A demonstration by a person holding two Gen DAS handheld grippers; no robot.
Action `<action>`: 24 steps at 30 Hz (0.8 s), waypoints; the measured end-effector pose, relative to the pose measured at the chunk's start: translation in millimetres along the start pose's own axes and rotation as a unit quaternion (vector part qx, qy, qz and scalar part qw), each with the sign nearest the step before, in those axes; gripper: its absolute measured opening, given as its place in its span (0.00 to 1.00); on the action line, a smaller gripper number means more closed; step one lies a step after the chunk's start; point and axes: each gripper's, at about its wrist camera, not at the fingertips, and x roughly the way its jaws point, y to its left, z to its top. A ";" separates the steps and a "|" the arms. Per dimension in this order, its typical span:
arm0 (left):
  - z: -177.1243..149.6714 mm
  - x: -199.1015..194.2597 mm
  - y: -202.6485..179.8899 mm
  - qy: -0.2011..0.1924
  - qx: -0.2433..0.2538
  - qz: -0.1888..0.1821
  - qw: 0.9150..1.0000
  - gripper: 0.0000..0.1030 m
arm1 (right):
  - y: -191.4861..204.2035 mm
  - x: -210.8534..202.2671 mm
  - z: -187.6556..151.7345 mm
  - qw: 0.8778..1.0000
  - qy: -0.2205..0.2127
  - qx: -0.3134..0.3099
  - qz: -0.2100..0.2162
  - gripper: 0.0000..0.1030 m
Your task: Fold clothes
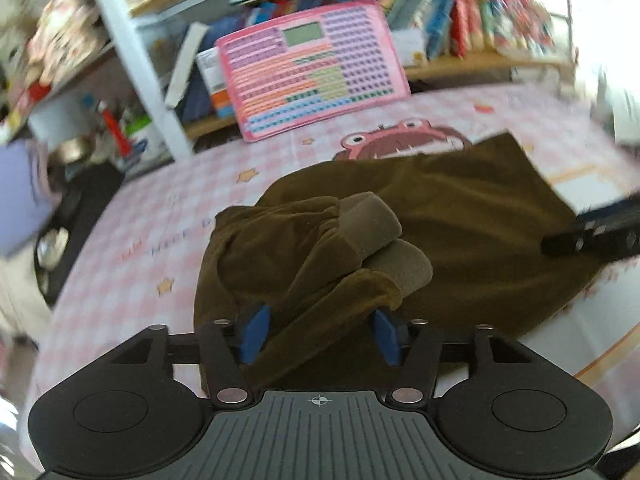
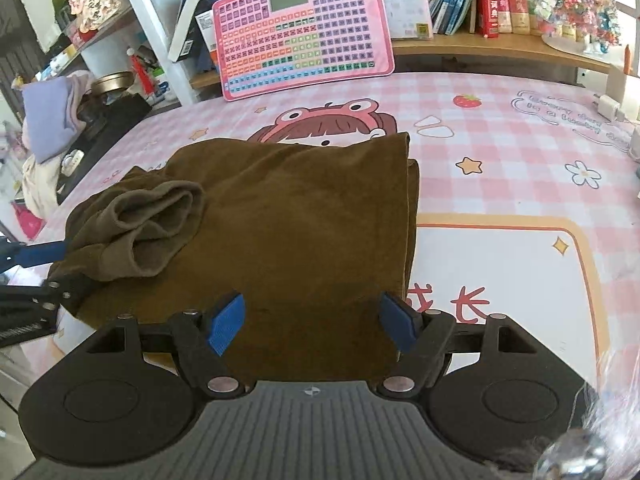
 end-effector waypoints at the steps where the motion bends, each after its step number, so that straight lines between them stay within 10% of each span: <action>1: -0.4 -6.4 3.3 -0.009 -0.014 -0.014 1.000 0.60 | -0.4 -0.9 0.4 1.000 0.000 -0.001 0.004 0.71; 8: 5.2 -25.2 42.3 -0.062 -0.153 -0.013 0.986 0.63 | 4.7 17.0 30.4 0.982 0.061 0.088 0.156 0.73; 13: -13.4 -13.3 90.5 -0.077 -0.307 -0.011 0.948 0.58 | 32.7 52.8 40.0 0.946 0.119 0.159 0.257 0.80; 16: -15.6 11.5 97.6 -0.039 -0.296 -0.021 0.954 0.33 | 43.0 71.7 39.7 0.933 0.141 0.203 0.261 0.80; 22: -32.8 52.9 85.1 0.039 -0.236 -0.036 0.970 0.33 | 50.4 98.2 34.3 0.920 0.159 0.276 0.226 0.76; 24: -33.2 51.6 87.8 0.035 -0.227 -0.048 0.972 0.35 | 56.7 99.1 35.4 0.926 0.151 0.272 0.215 0.61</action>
